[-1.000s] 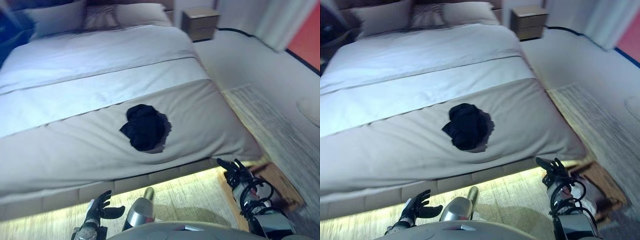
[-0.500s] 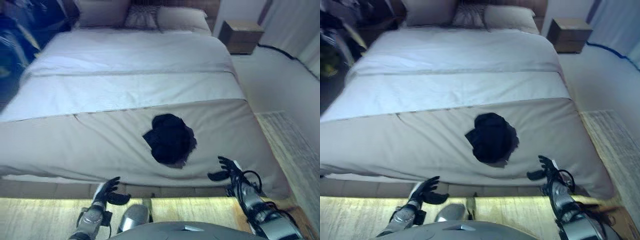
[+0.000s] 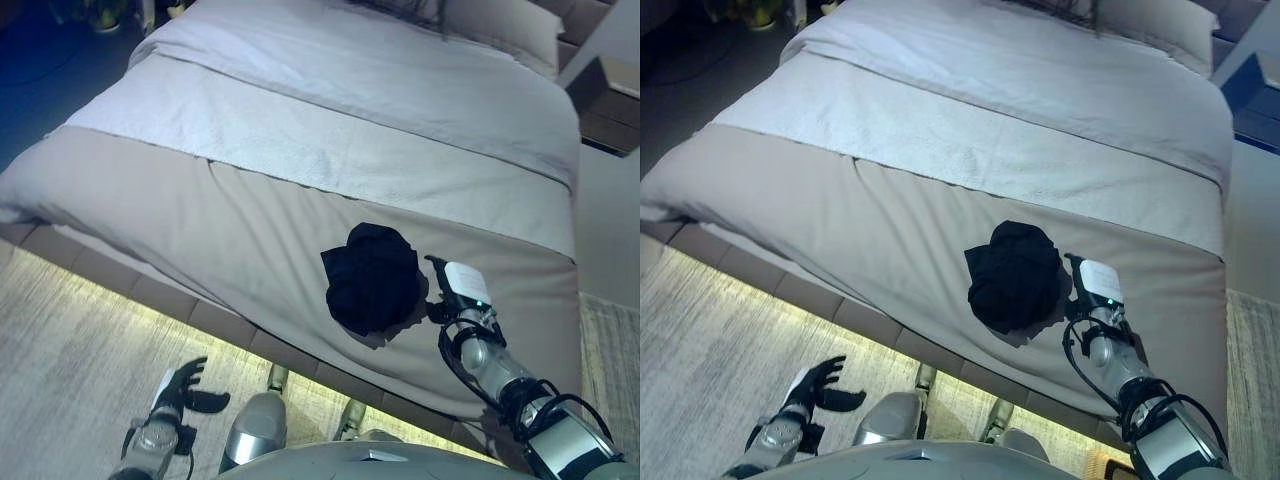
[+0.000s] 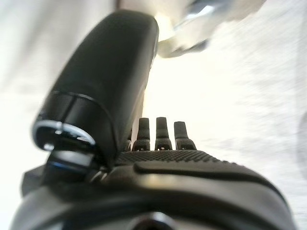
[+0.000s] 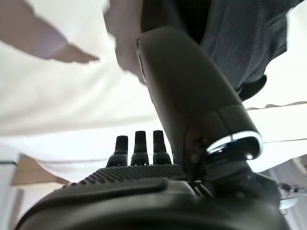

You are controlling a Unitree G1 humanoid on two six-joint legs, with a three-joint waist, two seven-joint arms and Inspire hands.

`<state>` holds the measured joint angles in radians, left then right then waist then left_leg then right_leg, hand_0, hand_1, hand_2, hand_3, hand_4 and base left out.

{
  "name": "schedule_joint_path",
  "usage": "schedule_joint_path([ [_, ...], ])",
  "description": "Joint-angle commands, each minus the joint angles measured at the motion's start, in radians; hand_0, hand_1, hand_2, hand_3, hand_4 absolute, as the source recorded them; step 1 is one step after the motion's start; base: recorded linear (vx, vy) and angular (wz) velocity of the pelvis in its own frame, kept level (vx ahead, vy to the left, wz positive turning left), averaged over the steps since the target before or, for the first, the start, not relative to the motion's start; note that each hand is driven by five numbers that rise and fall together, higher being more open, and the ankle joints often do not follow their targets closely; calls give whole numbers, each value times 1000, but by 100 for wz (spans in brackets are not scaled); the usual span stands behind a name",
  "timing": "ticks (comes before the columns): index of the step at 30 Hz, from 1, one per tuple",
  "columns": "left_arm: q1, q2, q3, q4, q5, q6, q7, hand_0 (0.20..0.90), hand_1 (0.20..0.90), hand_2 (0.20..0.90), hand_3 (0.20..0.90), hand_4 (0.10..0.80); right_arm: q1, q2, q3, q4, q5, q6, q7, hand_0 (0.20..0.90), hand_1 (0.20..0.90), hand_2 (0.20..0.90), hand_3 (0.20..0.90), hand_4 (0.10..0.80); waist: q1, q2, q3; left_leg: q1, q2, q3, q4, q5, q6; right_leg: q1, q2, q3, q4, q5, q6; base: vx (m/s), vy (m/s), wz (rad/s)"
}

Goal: Pick up the clothes from the bed and place them into the basket

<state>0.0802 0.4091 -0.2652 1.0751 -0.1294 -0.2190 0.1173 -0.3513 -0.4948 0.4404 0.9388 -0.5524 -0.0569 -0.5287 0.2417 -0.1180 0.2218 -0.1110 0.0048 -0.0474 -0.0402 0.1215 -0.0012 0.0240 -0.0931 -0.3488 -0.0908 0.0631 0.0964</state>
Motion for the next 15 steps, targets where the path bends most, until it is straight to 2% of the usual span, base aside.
schedule_joint_path([
  [1, -85, 38, 4, -31, -34, -65, -21, 900, 900, 900, 900, 800, -167, -103, 45, -34, 9, 26, -68, 900, 900, 900, 900, 800, 54, 26, 18, -13, 20, 24, 67, -109, -26, -57, -28, -5, 154, -52, 13, -33, -101, 20],
  [8, -95, 66, -18, -81, -43, -96, -51, 900, 900, 900, 900, 800, -341, -140, 87, 50, 51, 52, -49, 900, 900, 900, 900, 800, 128, 81, 107, -130, -9, -55, 125, -90, -40, -127, -24, -68, 208, -70, -16, -1, -51, 29],
  [12, -105, 77, -36, -93, -63, -116, -36, 900, 900, 900, 900, 800, -422, -143, 124, 83, 77, 63, -45, 900, 900, 900, 900, 800, 150, 111, 158, -255, -32, -78, 227, -88, -40, -220, -50, -96, 288, -73, -33, 13, -27, 16],
  [13, -109, 79, -34, -94, -67, -118, -38, 900, 900, 900, 900, 800, -440, -140, 132, 90, 80, 73, -31, 900, 900, 900, 900, 800, 154, 114, 165, -274, -34, -85, 262, -123, -43, -242, -54, -85, 325, -101, -26, 80, -66, 15],
  [15, -118, 87, -35, -95, -72, -128, -36, 900, 900, 900, 900, 800, -477, -133, 146, 112, 102, 102, 25, 900, 900, 900, 900, 800, 162, 124, 182, -346, -53, -79, 335, -132, -33, -314, -74, -96, 400, -110, -31, 44, -27, 7],
])
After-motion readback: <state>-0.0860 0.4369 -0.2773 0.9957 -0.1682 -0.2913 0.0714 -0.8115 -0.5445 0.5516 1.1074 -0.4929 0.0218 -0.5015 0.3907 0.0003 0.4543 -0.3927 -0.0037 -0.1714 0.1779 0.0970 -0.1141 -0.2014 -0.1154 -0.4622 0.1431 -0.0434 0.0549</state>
